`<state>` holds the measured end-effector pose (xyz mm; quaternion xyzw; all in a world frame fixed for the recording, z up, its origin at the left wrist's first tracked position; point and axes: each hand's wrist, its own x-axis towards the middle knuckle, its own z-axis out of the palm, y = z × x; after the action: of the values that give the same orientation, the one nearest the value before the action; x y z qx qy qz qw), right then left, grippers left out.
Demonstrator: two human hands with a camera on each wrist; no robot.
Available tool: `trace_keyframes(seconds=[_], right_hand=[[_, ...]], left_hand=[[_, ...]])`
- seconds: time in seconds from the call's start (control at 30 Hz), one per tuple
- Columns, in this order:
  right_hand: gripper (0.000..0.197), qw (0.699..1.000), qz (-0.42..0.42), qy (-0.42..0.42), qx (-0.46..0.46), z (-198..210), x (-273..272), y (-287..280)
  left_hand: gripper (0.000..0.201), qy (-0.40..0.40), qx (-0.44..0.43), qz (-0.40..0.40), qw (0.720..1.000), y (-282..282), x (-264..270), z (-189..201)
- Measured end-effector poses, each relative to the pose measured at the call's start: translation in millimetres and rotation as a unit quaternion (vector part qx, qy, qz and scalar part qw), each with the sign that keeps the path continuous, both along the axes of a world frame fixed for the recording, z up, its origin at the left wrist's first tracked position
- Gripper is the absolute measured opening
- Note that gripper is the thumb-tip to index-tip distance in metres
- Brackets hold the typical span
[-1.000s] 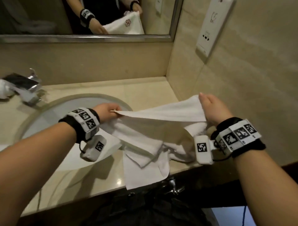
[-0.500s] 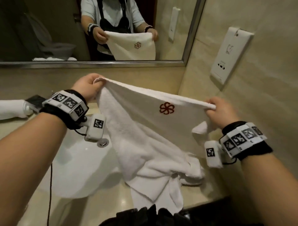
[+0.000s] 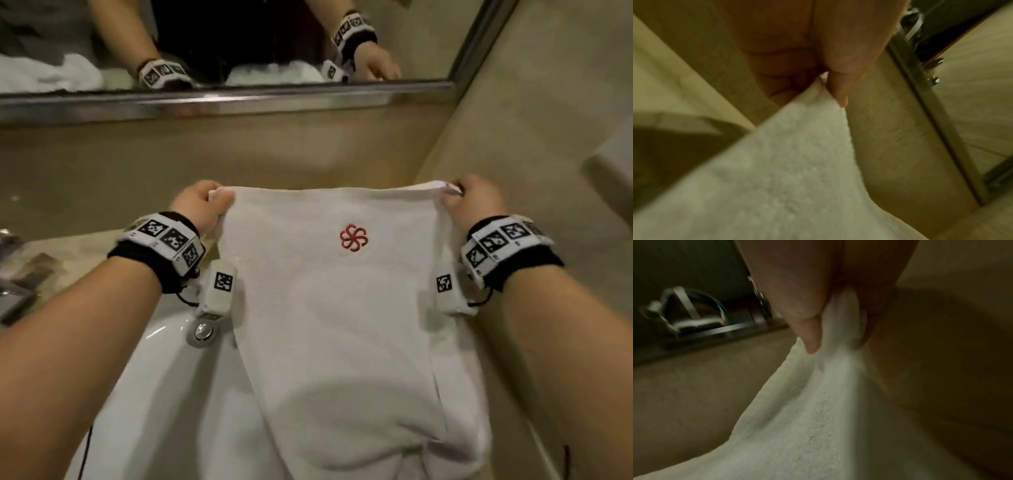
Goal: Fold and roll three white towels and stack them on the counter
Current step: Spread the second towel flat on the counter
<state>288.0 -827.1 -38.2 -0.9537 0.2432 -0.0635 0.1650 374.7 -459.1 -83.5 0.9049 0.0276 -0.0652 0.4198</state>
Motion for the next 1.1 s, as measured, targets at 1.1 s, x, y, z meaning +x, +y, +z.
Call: trace_keyframes(seconds=[1.1], right_hand=[[0.024,0.954,0.278,0.115,0.006,-53,-311,77]], left_hand=[[0.032,-0.036,0.362,-0.503,0.784,-56,-338,-20]])
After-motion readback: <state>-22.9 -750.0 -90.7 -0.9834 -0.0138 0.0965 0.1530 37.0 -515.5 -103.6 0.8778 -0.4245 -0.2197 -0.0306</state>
